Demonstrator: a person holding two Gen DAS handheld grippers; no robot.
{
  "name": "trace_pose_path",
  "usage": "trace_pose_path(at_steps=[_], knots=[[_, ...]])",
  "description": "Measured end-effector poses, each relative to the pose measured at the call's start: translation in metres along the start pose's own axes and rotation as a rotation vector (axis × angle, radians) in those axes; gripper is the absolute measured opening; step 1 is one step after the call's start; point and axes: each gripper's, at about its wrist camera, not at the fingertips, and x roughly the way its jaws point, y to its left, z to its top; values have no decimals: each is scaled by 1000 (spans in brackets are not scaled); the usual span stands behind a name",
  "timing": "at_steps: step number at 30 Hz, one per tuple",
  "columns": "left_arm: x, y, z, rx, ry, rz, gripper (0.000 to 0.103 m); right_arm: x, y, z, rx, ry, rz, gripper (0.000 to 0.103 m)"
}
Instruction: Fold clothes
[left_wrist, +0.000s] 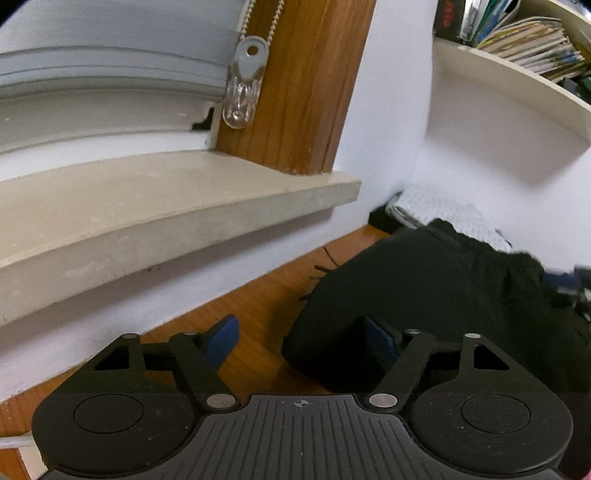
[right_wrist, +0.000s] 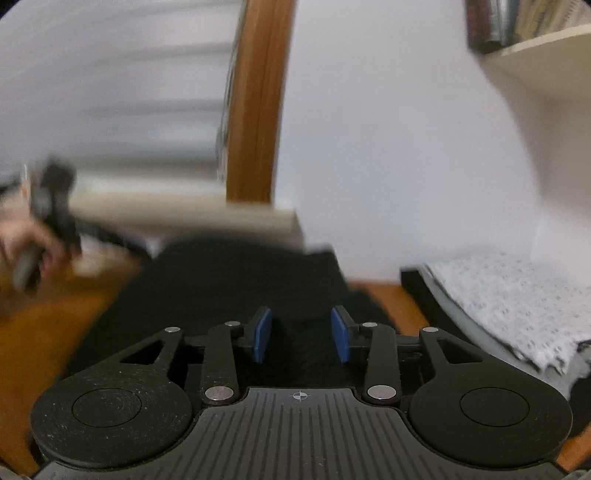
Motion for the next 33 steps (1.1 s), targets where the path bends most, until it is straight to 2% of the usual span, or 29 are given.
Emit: trace_pose_path(at_steps=[1, 2, 3, 6, 10, 13, 15, 18, 20, 22, 24, 30, 33], knots=[[0, 0, 1, 3, -9, 24, 53, 3, -4, -6, 0, 14, -23, 24], [1, 0, 0, 8, -12, 44, 49, 5, -11, -11, 22, 13, -25, 17], [3, 0, 0, 14, -11, 61, 49, 6, -18, -15, 48, 9, -21, 17], [6, -1, -4, 27, 2, 46, 49, 9, -22, -21, 53, -3, -15, 17], [2, 1, -2, 16, 3, 35, 49, 18, -16, -22, -8, 7, -39, 17], [-1, 2, -2, 9, 10, 9, 49, 31, -27, -20, -41, 19, -59, 17], [-2, -1, -2, 29, 11, -13, 49, 39, -42, -17, -1, 33, -70, 17], [-2, -7, -4, 80, 28, -58, 49, 40, -68, -13, 158, 31, -47, 17], [-2, -8, -5, 96, 48, -85, 49, 32, -74, -14, 210, 19, -38, 17], [-3, -6, -5, 81, 48, -92, 49, 23, -74, -13, 241, 7, -40, 24], [-4, -3, -4, 64, 40, -94, 49, 8, -66, -11, 247, 3, -85, 62], [-7, -7, 4, 31, 14, -94, 51, -27, -34, -17, 218, -14, -52, 61], [-8, -13, 8, 33, 10, -109, 51, -35, -16, -20, 223, -33, 0, 61]])
